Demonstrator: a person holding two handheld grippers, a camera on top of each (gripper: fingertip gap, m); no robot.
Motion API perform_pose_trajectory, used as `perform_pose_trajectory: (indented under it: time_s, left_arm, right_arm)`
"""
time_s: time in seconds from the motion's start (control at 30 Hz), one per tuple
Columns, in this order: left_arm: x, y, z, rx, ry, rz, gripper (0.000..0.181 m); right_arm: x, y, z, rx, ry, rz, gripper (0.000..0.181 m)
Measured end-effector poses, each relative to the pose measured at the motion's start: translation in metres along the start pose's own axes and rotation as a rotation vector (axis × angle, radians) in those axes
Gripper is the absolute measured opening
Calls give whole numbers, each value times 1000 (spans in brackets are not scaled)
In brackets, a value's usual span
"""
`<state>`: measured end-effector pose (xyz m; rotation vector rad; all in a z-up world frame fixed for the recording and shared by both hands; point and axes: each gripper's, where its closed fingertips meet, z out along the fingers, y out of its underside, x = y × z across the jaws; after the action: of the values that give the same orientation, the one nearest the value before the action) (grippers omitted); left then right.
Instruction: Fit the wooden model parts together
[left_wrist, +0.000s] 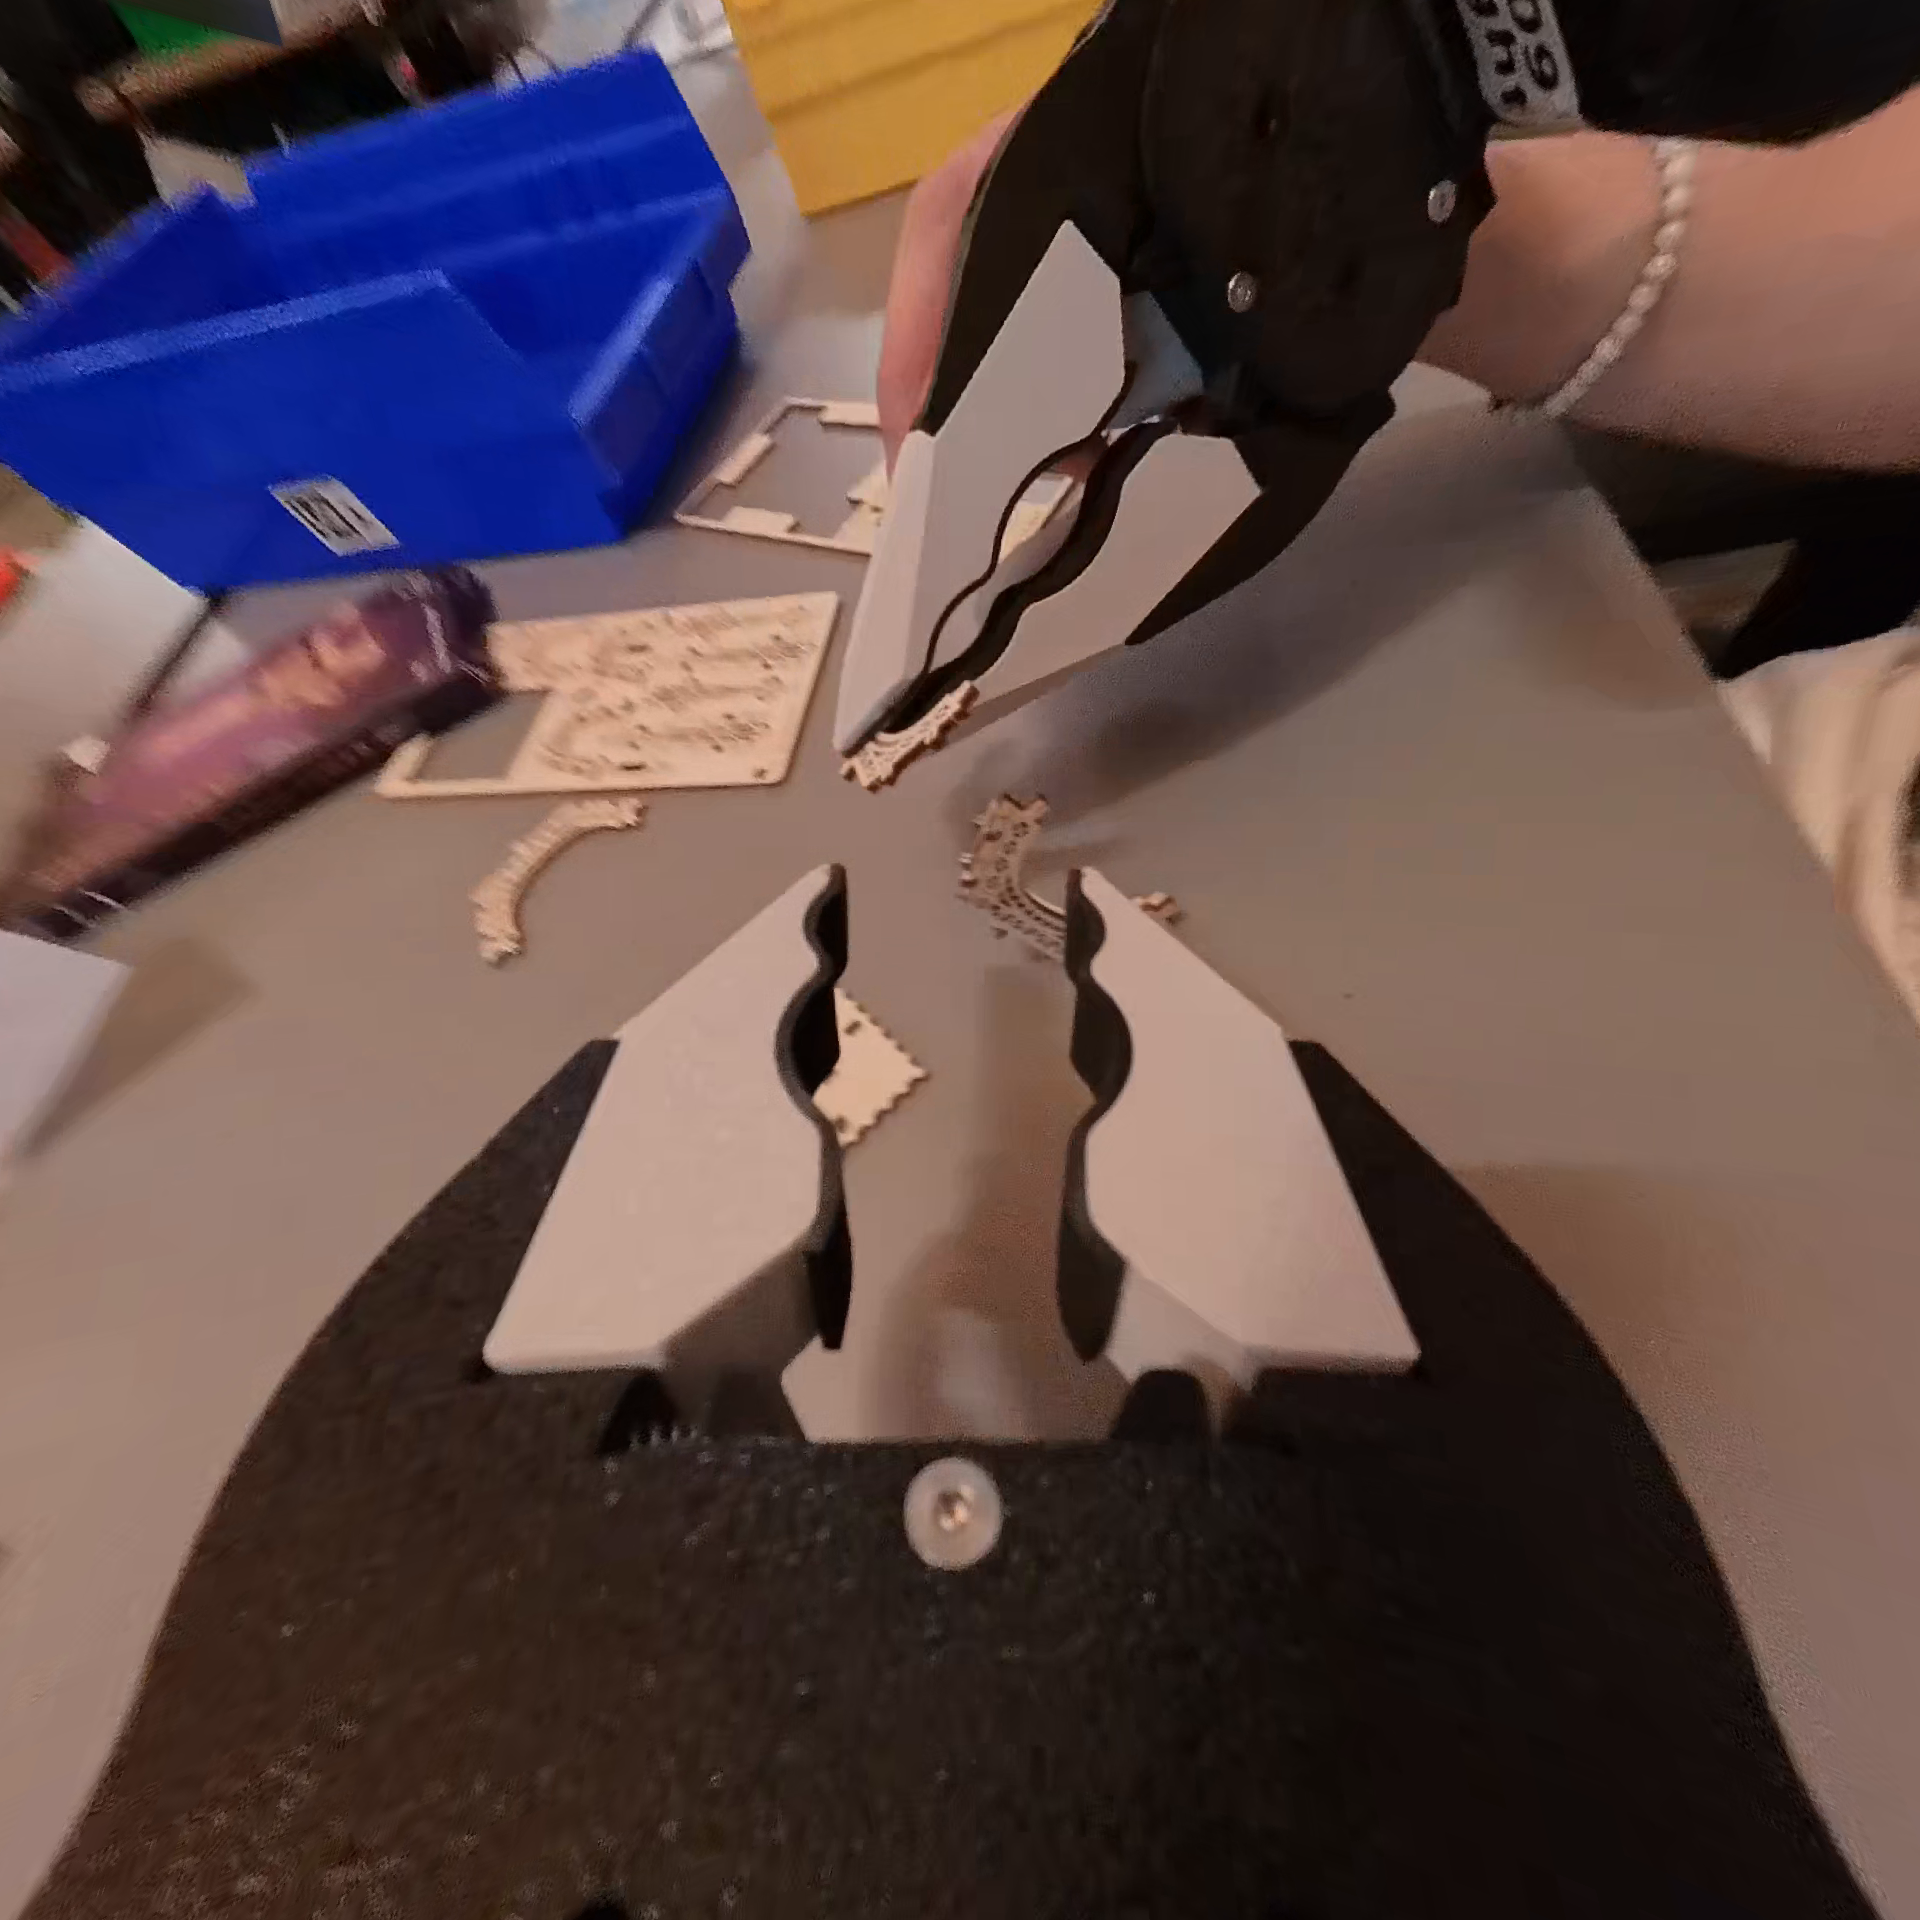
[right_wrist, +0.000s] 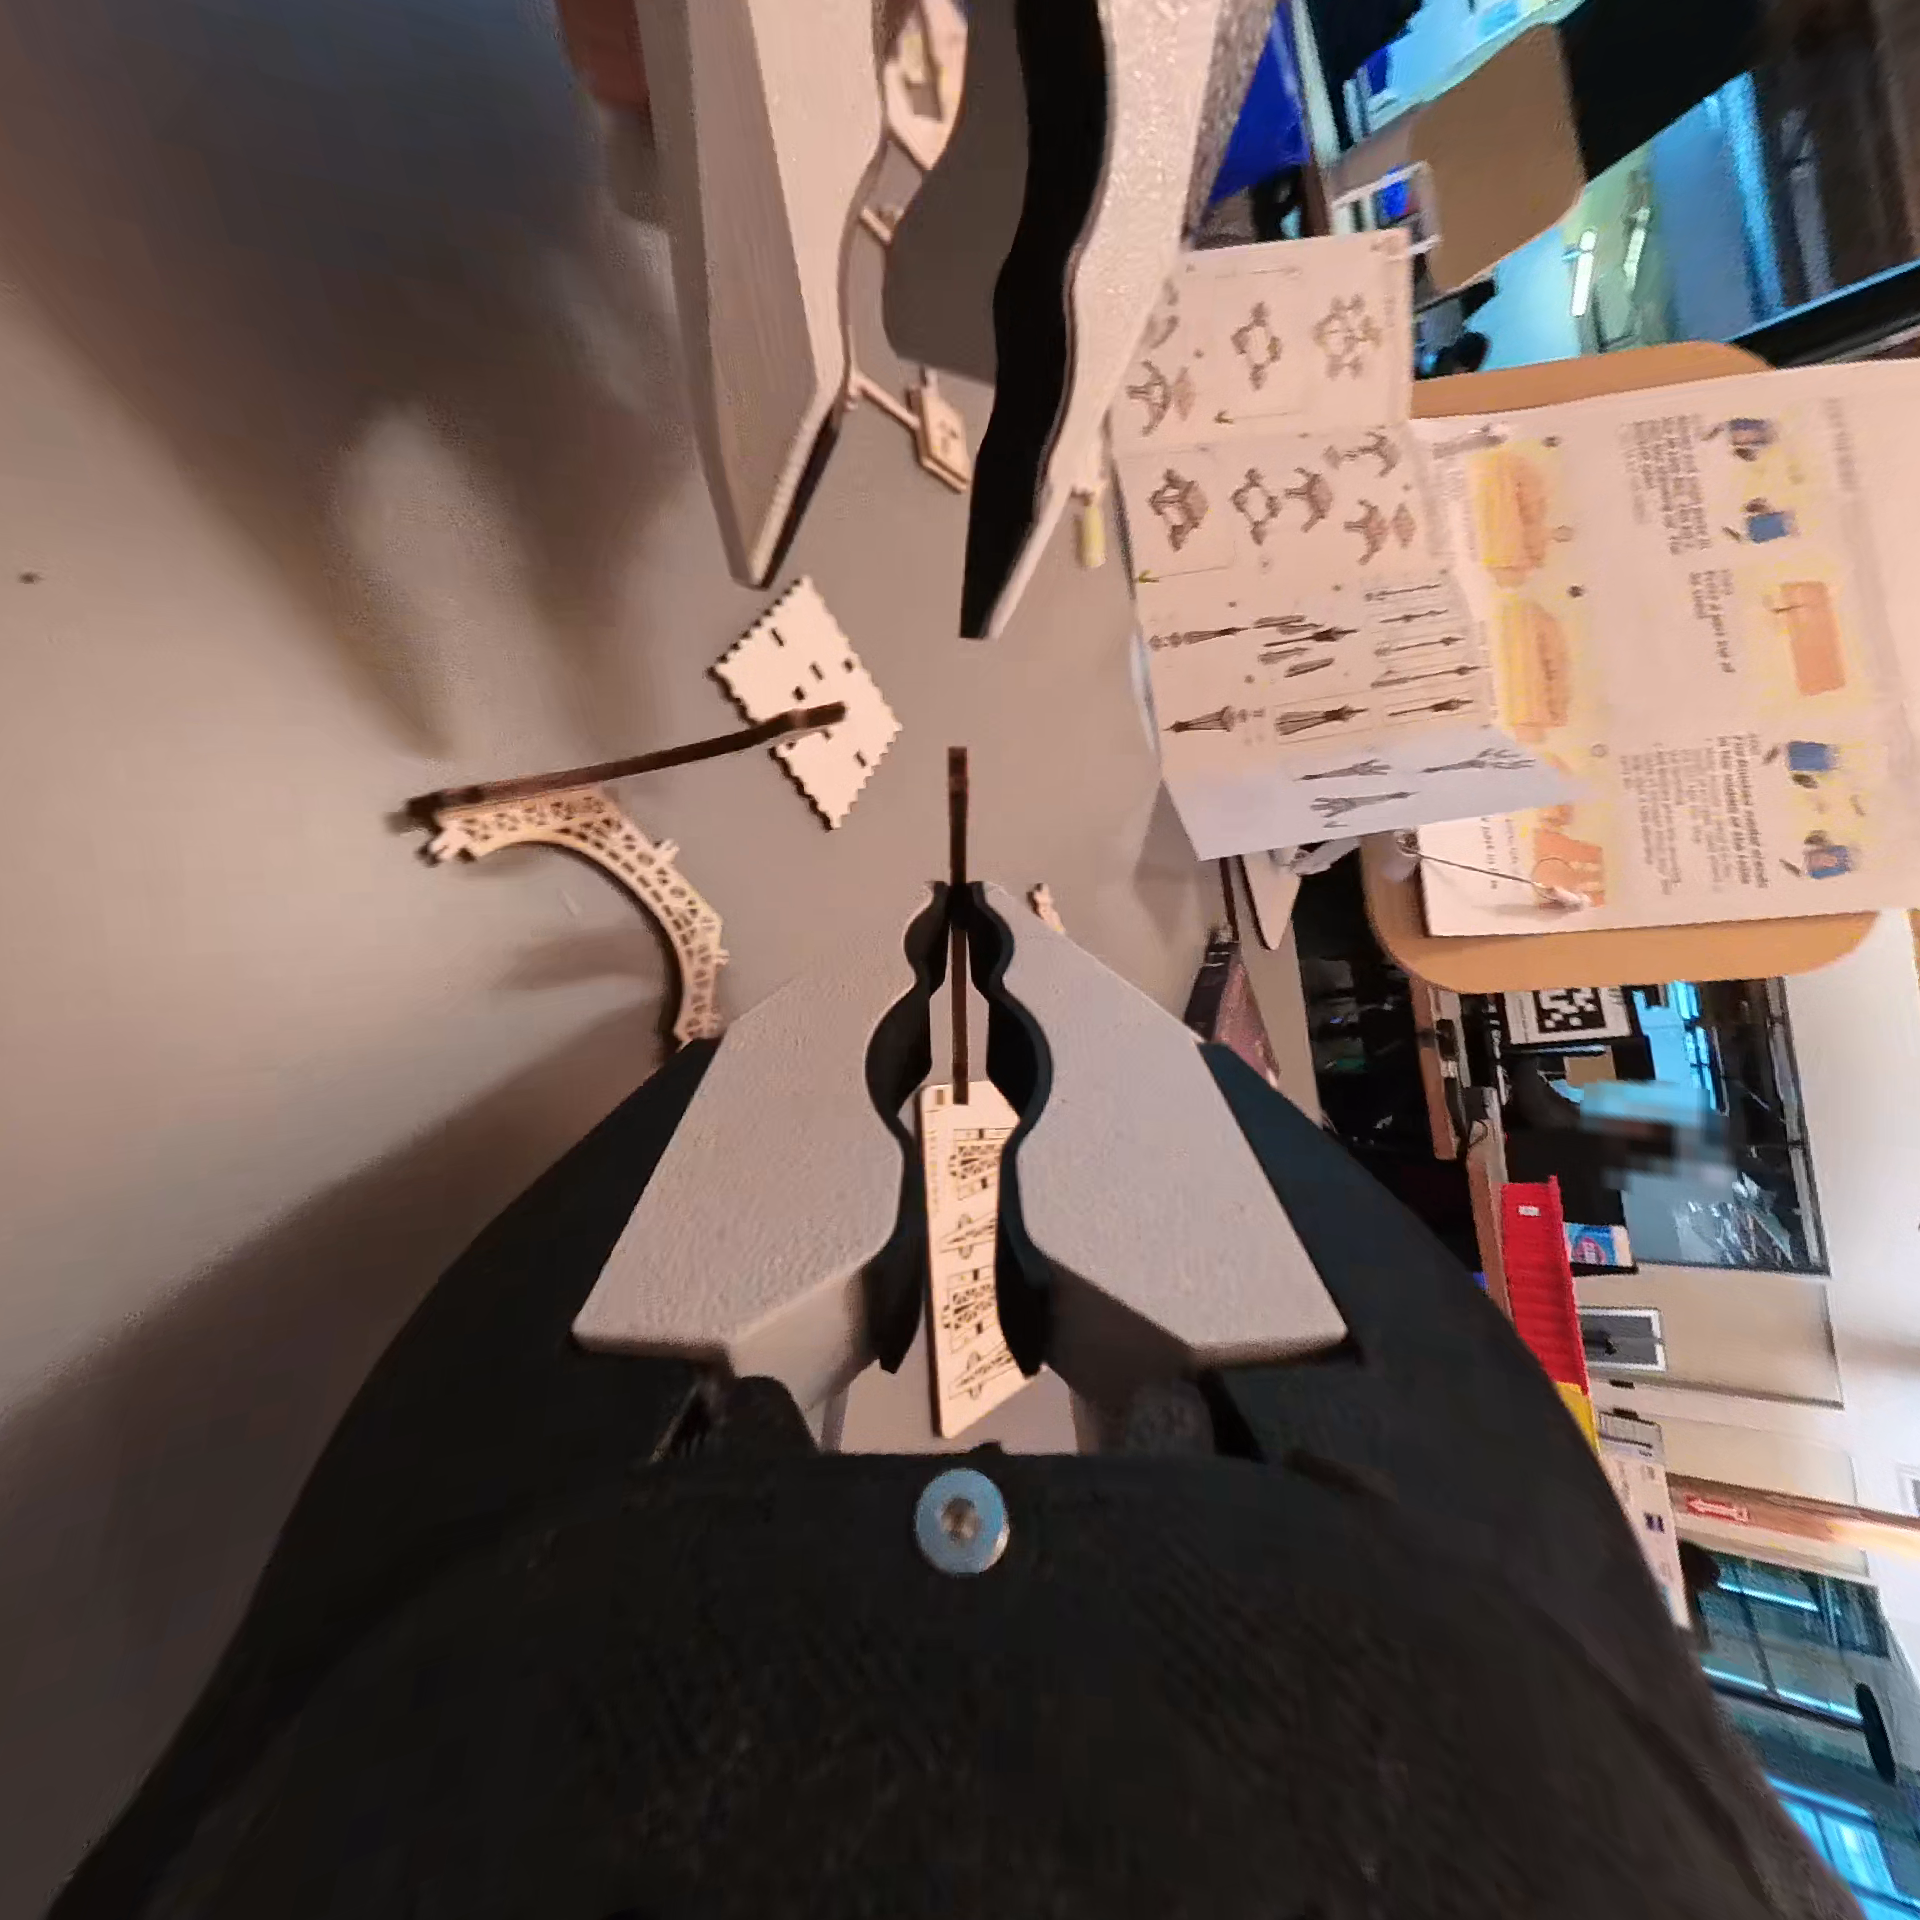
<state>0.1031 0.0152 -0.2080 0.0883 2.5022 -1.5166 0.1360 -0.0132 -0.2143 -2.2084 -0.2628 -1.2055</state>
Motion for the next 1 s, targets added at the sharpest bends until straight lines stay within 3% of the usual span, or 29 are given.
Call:
perform_pose_trajectory:
  time_s: [0.1, 0.27, 0.47, 0.63, 0.8, 1.0]
  left_arm:
    - [8, 12, 8, -81, 26, -88, 50]
    - [0, 23, 19, -139, -116, -110, 50]
    - [2, 15, 21, -62, -134, -84, 44]
    - [-11, 14, 9, -48, -194, -64, 49]
    - [-3, 0, -7, 31, -288, -171, 49]
    - [5, 10, -9, -66, -541, 109, 52]
  right_arm:
    - [-7, 4, 2, -30, -31, -21, 1]
    - [-24, -1, 6, -22, -140, 16, 1]
    - [-26, -7, 5, 47, -223, 86, 1]
    - [-18, -15, 5, 125, -259, 152, 1]
    - [-20, -21, 4, 152, -269, 162, 1]
    - [-28, -19, 6, 193, -361, 90, 1]
